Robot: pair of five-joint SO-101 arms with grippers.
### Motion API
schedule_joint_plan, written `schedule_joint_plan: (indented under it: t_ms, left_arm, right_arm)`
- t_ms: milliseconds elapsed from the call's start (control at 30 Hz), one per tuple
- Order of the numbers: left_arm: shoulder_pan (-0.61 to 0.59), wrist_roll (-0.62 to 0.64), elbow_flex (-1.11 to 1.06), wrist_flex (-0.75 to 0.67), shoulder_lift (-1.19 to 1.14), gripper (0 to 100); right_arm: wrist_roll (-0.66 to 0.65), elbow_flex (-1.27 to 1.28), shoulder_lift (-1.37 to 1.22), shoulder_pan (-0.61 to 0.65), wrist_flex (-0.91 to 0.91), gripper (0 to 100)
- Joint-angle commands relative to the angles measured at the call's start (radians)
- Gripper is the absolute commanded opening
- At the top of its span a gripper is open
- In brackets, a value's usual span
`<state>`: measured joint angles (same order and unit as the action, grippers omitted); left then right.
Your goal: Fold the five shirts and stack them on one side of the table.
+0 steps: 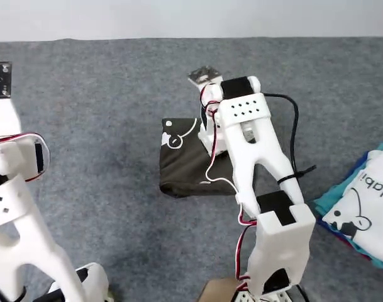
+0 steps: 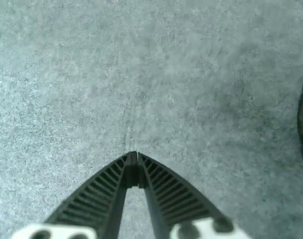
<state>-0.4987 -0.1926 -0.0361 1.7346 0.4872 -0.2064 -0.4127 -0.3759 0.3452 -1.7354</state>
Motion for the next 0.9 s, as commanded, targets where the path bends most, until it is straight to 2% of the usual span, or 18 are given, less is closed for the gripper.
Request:
schedule_joint_plan:
  t_ms: [0, 267, 400, 600, 867]
  left_arm:
    - [-0.075, -0.029, -0.031, 0.021, 0.026, 0]
    - [-0.422, -0.066, -0.071, 0.02, 0.026, 0]
    - [-0.549, -0.106, -0.071, 0.02, 0.026, 0]
    - [-0.635, -0.186, -0.071, 0.018, 0.026, 0]
    - [-0.649, -0.196, -0.071, 0.018, 0.026, 0]
  right_arm:
    - [-0.012, -0.048, 0.059, 0.033, -0.013, 1.0]
    - [0.017, -0.046, 0.047, 0.197, 0.027, 1.0]
    - [0.032, -0.046, -0.016, 0.263, 0.088, 1.0]
    - [0.043, -0.048, -0.108, 0.334, 0.15, 1.0]
    - [0.06, -0.048, -0.236, 0.352, 0.116, 1.0]
